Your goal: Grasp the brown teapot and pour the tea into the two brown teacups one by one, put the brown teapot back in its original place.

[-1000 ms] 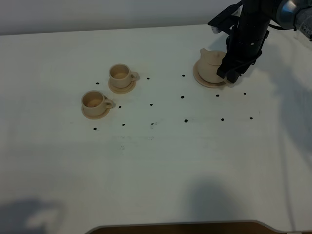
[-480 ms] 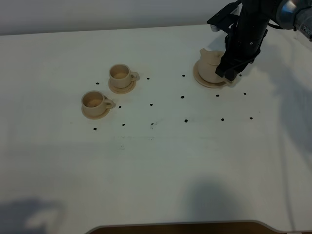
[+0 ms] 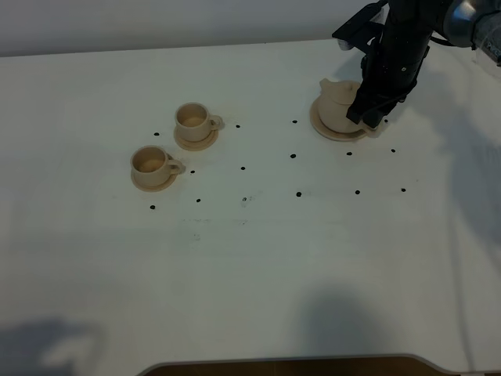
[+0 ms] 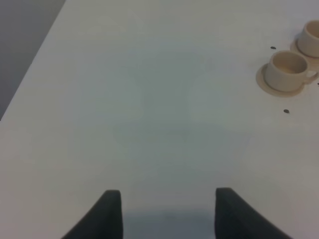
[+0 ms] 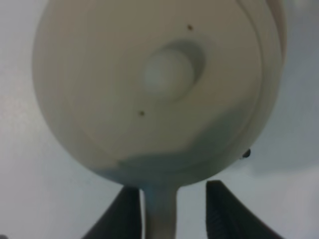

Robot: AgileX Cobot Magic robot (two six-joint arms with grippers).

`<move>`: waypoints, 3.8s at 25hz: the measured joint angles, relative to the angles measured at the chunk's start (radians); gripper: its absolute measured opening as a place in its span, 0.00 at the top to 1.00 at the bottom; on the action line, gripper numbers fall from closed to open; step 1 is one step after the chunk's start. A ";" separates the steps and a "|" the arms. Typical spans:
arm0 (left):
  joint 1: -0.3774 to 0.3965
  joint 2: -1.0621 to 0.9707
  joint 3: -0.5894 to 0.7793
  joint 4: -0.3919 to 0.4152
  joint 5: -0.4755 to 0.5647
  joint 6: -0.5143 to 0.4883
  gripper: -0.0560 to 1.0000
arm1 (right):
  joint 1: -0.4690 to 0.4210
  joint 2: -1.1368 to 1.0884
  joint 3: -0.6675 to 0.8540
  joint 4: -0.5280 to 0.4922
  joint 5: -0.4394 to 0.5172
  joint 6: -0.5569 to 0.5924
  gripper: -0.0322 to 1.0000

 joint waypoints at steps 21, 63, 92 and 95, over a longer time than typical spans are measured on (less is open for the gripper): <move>0.000 0.000 0.000 0.000 0.000 -0.005 0.53 | 0.000 0.005 -0.045 0.030 0.038 -0.008 0.88; 0.000 0.000 0.000 0.000 0.000 -0.005 0.53 | 0.160 -0.016 -0.152 0.103 -0.060 -0.036 0.88; 0.000 0.000 0.000 0.000 0.000 -0.005 0.53 | 0.417 0.025 -0.152 -0.279 -0.147 -0.044 0.88; 0.000 0.000 0.000 0.000 0.000 -0.005 0.53 | 0.420 0.025 -0.152 -0.309 -0.147 -0.041 0.88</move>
